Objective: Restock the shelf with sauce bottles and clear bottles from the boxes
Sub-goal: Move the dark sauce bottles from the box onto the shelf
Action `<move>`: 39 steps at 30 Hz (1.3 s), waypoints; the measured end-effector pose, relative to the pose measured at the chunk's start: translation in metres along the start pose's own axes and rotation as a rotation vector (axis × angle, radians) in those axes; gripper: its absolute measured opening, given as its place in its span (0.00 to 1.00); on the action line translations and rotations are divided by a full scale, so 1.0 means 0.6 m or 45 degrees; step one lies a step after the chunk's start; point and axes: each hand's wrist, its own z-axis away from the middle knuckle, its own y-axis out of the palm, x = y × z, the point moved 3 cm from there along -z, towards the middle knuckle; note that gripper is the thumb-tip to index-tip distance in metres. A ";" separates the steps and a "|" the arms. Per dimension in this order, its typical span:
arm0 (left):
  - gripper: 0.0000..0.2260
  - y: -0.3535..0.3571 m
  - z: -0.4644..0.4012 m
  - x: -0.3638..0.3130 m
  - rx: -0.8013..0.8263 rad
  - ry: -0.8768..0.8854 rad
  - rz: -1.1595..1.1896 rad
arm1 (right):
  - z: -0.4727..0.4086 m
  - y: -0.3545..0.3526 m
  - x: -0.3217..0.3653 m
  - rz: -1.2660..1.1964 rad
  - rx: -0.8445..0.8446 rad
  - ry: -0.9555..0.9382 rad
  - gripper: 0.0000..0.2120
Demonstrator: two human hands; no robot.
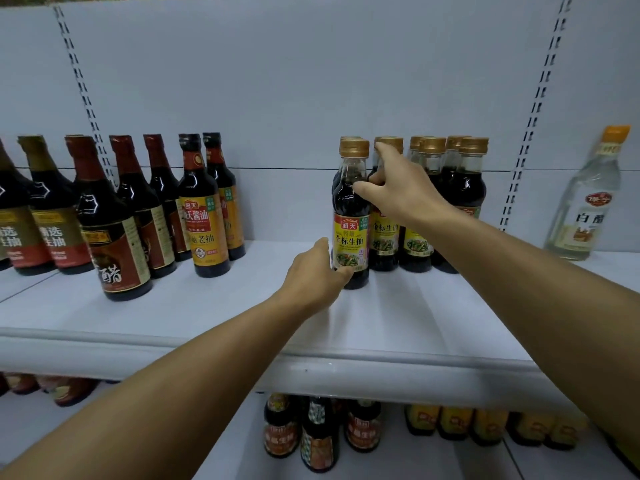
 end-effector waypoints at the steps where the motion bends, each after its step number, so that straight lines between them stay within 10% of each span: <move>1: 0.22 -0.004 0.009 -0.001 -0.007 0.015 0.012 | 0.010 -0.001 0.001 0.003 -0.016 0.012 0.32; 24: 0.20 -0.085 0.283 0.101 0.014 0.346 -0.089 | 0.289 0.063 0.189 -0.158 0.048 -0.146 0.07; 39: 0.14 0.018 0.376 0.274 0.484 0.110 -0.091 | 0.453 0.263 0.143 -0.255 0.547 0.053 0.07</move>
